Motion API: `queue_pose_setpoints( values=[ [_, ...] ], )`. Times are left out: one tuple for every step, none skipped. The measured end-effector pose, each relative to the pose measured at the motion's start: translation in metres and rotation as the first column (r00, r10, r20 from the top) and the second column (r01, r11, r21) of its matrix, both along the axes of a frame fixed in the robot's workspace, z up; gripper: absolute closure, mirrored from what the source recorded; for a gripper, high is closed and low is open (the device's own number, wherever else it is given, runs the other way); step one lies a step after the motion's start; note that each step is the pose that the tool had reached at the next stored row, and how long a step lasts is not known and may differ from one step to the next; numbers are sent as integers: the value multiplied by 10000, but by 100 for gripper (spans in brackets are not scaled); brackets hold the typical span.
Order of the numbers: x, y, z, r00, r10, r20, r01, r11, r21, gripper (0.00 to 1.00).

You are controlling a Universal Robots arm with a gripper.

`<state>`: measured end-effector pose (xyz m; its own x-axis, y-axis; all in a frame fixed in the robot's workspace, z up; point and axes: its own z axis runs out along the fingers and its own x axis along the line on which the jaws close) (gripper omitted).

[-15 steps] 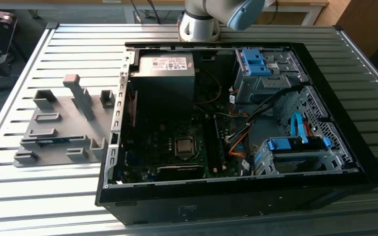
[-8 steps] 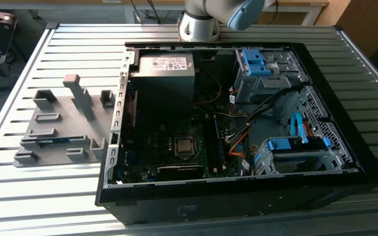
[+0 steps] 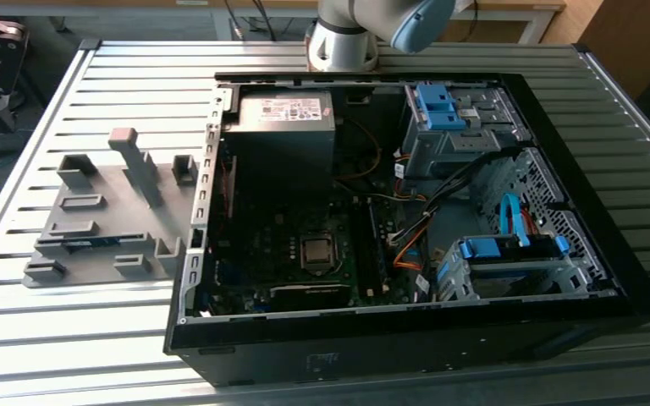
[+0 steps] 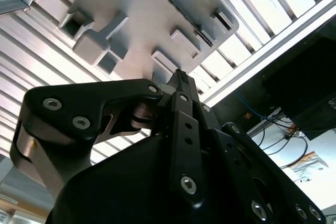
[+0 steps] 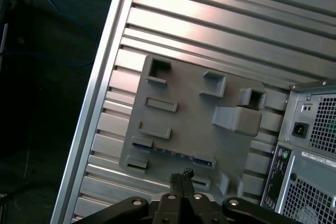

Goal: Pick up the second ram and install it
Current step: 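Pick up the second ram and move it above second insertion slot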

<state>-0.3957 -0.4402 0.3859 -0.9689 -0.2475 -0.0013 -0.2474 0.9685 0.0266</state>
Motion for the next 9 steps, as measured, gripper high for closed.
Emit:
queue_pose_setpoints(
  values=[
    [-3,-1,-2,10000,72,2,-72,10000,1,89],
    [-4,-1,-3,9999,140,1,-140,9999,1,89],
    [-7,-3,-3,9998,202,1,-202,9998,2,89],
    [-10,-5,-3,9997,261,1,-261,9997,2,89],
    [-14,-7,-3,9995,318,0,-318,9995,3,89],
    [-16,-9,-3,9993,373,0,-373,9993,3,89],
    [-16,-9,-4,9991,415,0,-415,9991,3,89],
    [-17,-9,-3,9990,452,-1,-452,9990,3,89],
    [-17,-9,-4,9988,485,0,-485,9988,3,89]
  ],
)
